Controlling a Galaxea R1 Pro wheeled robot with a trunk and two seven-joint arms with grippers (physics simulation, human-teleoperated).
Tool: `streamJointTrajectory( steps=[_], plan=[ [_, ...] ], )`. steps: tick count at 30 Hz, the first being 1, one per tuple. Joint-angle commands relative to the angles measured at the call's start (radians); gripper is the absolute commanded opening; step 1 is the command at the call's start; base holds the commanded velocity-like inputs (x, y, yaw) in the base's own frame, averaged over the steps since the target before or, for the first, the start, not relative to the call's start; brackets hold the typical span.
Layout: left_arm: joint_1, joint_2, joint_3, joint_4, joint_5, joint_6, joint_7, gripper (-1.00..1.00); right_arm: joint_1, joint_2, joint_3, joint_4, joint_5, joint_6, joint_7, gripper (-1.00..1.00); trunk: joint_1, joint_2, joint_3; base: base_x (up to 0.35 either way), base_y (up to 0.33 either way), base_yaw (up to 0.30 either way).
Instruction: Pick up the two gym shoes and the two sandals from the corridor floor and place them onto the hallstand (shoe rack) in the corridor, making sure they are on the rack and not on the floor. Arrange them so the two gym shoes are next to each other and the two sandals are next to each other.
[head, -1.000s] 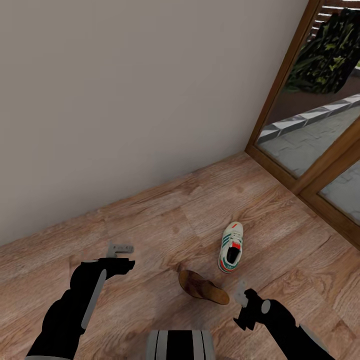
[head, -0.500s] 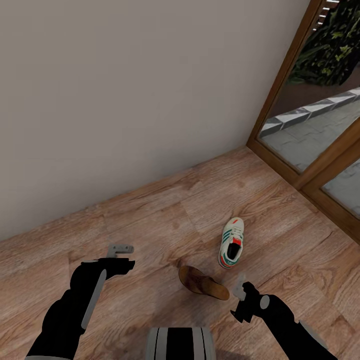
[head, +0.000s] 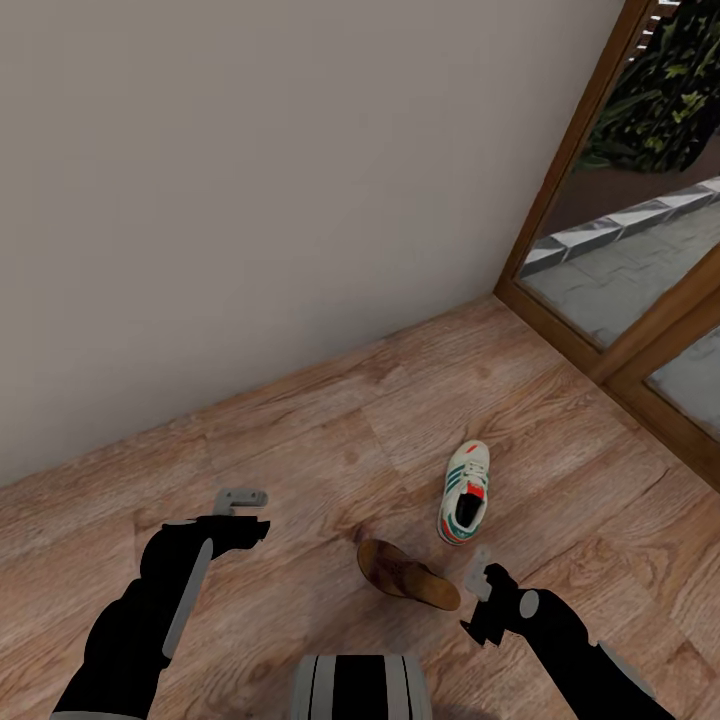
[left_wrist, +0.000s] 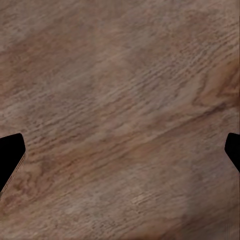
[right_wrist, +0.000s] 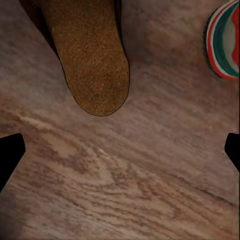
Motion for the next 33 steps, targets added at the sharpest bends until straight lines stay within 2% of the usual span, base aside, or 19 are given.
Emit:
streamJointTrajectory(
  steps=[1,23,33],
  plan=[
    [0.000,0.000,0.000,0.000,0.000,0.000,0.000,1.00,0.000,0.000,0.000,0.000,0.000,0.000,0.000,1.00,0.000,0.000,0.000,0.209,0.000,0.000],
    [0.002,-0.001,0.002,0.000,-0.002,0.000,0.002,1.00,0.000,0.001,0.000,0.001,0.000,0.000,0.000,1.00,0.000,0.000,0.000,0.028,0.000,0.000],
    [0.002,-0.001,0.002,0.000,-0.003,0.000,0.002,1.00,0.000,0.006,0.000,-0.002,0.000,0.000,-0.002,1.00,0.005,-0.002,-0.039,0.000,0.000,0.000]
  ],
)
